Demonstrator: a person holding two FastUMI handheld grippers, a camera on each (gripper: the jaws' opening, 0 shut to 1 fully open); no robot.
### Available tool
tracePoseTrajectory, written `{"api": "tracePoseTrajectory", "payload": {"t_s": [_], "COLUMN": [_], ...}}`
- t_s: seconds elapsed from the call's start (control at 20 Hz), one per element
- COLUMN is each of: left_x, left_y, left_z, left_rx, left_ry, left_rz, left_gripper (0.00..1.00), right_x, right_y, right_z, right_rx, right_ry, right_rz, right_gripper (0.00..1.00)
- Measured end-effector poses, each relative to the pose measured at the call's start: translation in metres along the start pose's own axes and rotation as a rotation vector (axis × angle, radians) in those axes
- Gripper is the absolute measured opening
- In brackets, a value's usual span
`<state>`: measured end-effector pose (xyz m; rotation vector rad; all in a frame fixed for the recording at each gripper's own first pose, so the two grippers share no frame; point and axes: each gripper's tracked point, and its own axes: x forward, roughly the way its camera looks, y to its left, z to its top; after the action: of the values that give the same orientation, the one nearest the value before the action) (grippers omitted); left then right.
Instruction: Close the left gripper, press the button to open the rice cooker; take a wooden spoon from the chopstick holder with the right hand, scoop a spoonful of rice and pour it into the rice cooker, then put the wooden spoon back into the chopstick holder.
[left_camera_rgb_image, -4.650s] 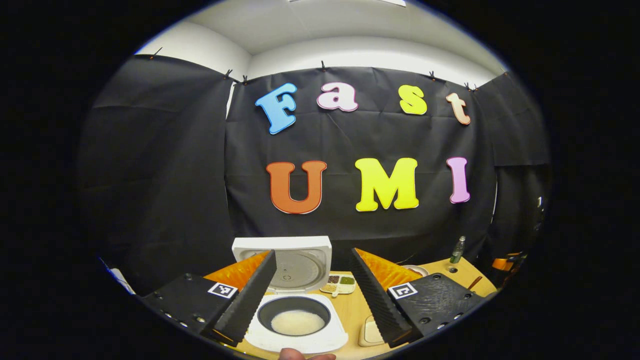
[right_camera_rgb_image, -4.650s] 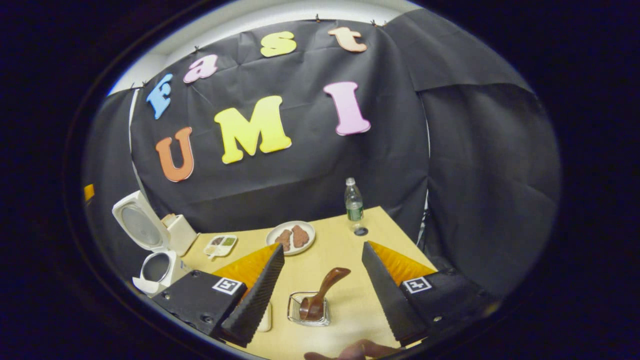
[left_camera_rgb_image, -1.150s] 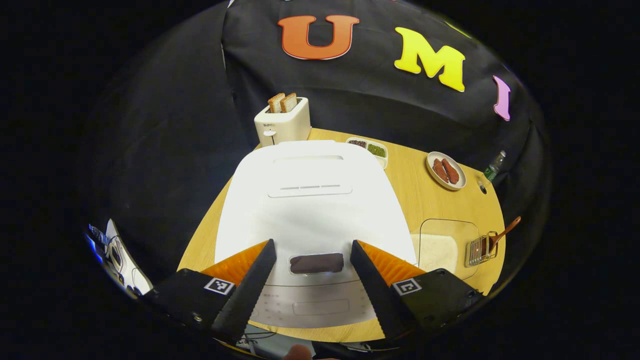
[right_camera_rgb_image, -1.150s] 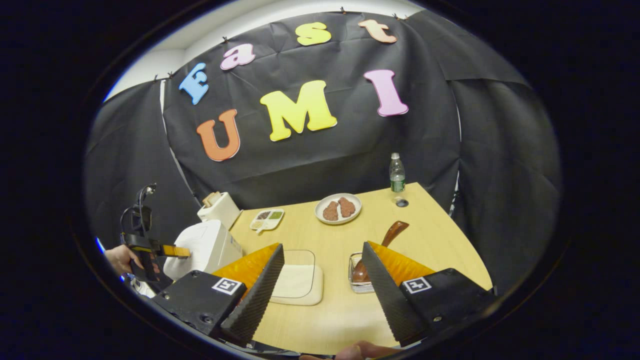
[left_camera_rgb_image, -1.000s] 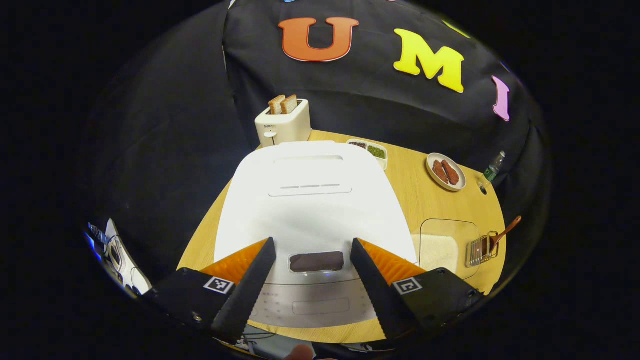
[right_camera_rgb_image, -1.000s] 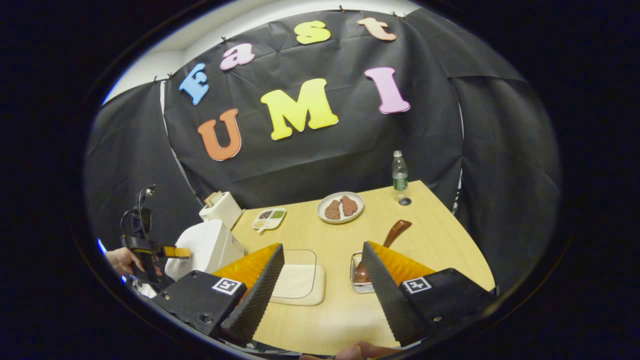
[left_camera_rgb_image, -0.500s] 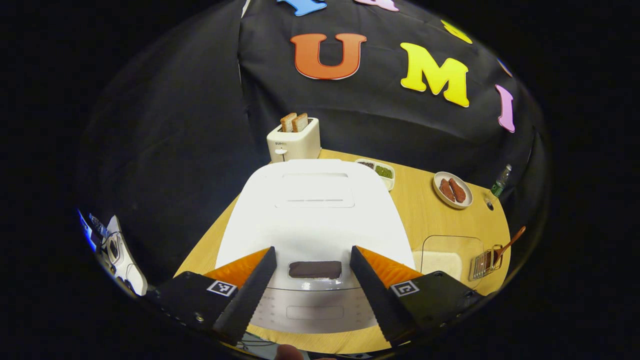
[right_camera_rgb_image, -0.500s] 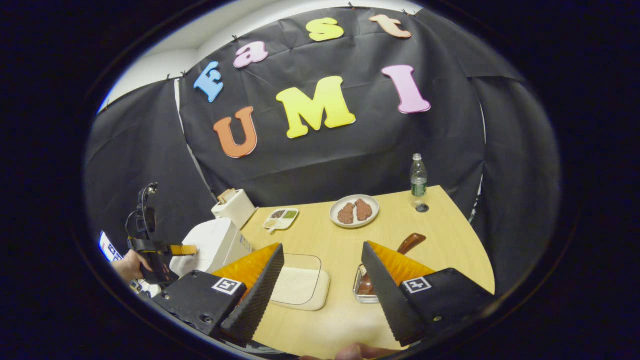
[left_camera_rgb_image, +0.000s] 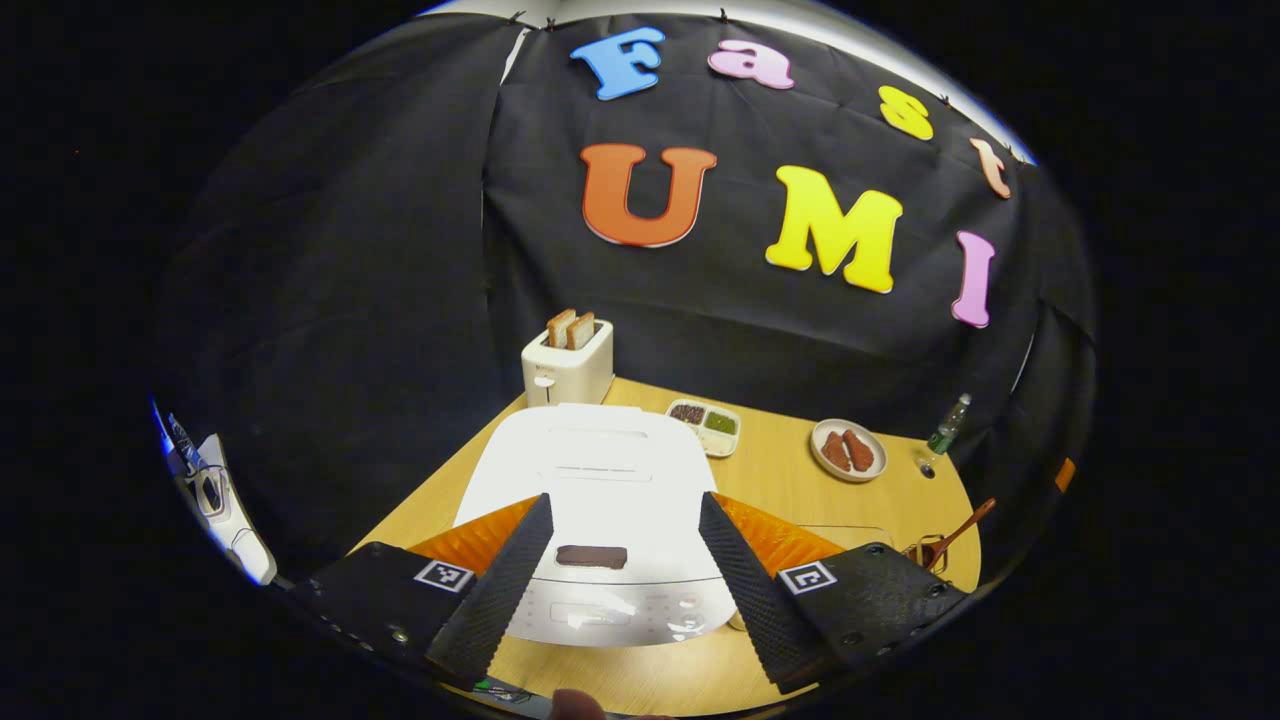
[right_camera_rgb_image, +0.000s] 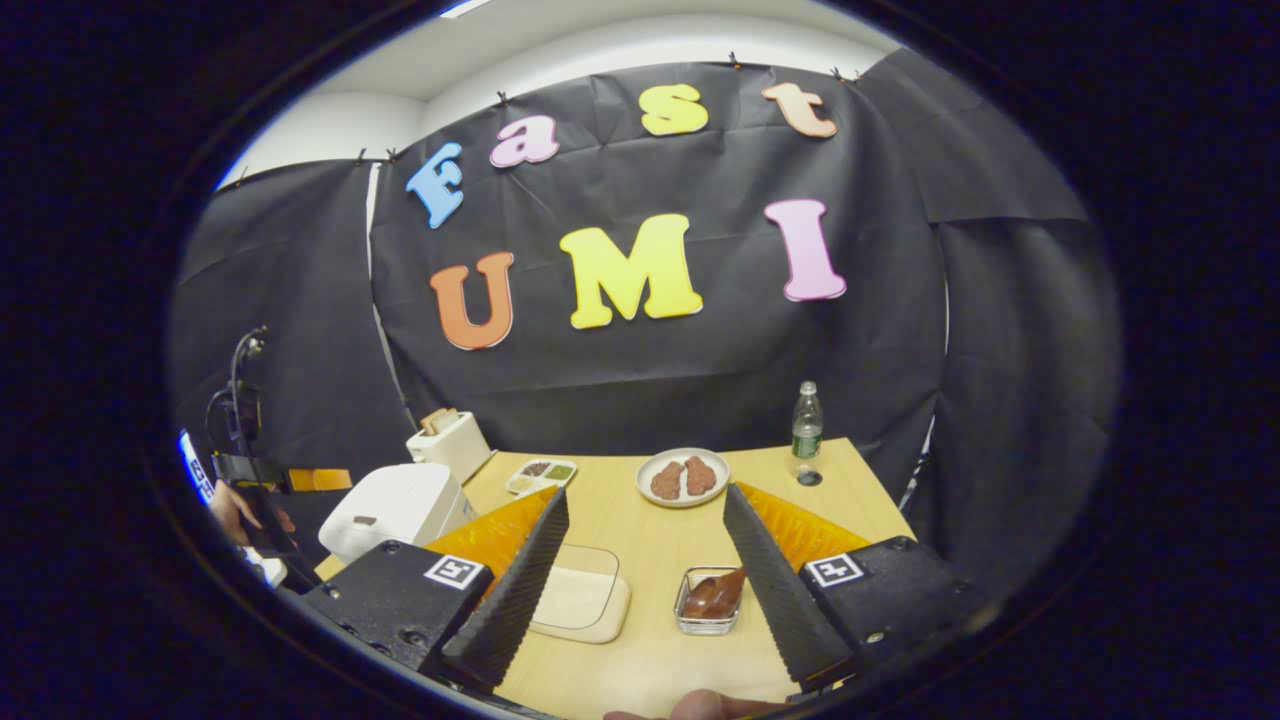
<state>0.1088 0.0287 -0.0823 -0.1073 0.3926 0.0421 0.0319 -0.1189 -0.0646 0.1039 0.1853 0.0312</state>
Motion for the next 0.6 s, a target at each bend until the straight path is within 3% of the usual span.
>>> {"api": "tracePoseTrajectory", "payload": {"t_s": [0.4, 0.6], "left_x": [-0.131, -0.180], "left_y": [-0.053, -0.065], "left_z": [0.046, 0.047], "left_rx": [0.125, 0.150], "left_ry": [-0.292, -0.383], "left_rz": [-0.180, -0.220], "left_gripper": [0.94, 0.94], "right_x": [-0.096, -0.145], "right_y": [0.050, 0.074], "right_z": [0.042, 0.046], "right_rx": [-0.049, -0.074], "right_ry": [-0.181, -0.233], "right_rz": [-0.091, -0.113], "right_gripper": [1.00, 1.00]}}
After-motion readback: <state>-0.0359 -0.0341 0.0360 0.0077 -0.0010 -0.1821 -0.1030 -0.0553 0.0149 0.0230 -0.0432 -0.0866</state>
